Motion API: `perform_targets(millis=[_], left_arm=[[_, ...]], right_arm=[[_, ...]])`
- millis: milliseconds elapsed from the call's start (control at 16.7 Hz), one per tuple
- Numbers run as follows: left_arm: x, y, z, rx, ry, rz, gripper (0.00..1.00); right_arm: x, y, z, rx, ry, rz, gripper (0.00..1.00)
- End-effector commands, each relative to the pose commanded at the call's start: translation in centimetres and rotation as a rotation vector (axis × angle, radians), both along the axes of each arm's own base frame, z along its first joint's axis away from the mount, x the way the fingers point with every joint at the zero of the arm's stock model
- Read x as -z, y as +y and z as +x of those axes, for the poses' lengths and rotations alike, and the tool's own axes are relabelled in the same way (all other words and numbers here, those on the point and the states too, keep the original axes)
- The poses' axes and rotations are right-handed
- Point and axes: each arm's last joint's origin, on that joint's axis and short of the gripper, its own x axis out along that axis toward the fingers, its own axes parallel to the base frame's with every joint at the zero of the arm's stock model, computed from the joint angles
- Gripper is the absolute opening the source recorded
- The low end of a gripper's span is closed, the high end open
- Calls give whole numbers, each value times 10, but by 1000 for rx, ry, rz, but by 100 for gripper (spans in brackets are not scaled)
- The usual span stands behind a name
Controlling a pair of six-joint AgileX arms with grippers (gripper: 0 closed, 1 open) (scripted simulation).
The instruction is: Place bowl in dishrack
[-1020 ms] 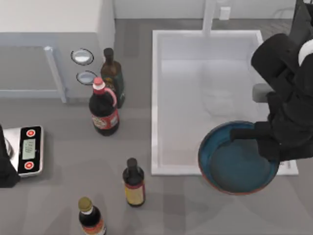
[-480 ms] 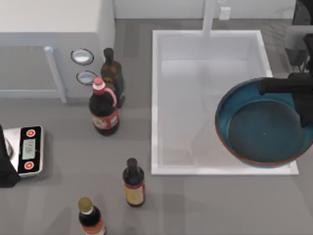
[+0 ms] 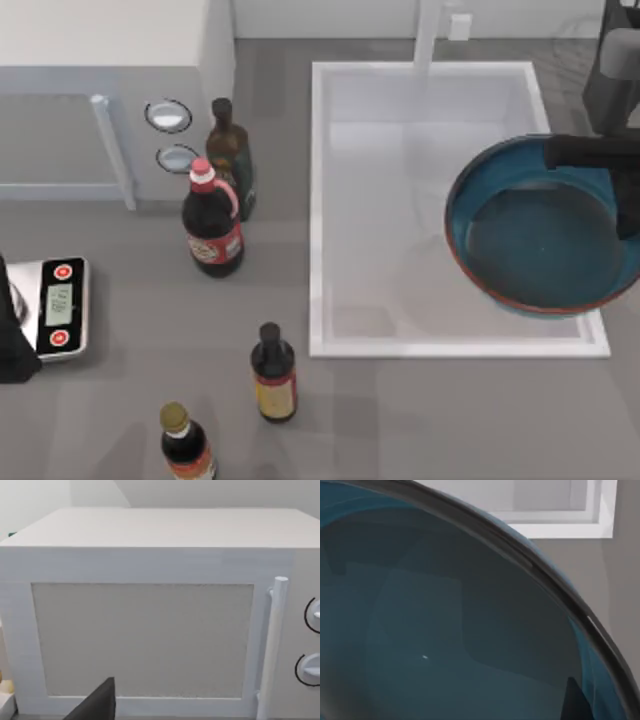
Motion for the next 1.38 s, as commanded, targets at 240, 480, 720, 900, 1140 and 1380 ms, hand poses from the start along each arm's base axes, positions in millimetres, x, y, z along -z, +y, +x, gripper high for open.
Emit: perform_targets(millis=[240, 480, 720, 900, 1140, 1380], left_arm=[[0, 0, 0, 0, 0, 0, 100], [0, 0, 0, 0, 0, 0, 100], [0, 0, 0, 0, 0, 0, 100], [0, 0, 0, 0, 0, 0, 100], [0, 0, 0, 0, 0, 0, 100], [0, 0, 0, 0, 0, 0, 100]], right_arm=[[-10, -41, 14, 57, -193, 161, 0], [-25, -103, 24, 119, -541, 276, 0], [-49, -170, 5, 134, -972, 231, 0], [-69, -205, -27, 103, -1241, 98, 0], [-83, -220, -63, 49, -1421, -59, 0], [-84, -221, -67, 40, -1439, -79, 0]])
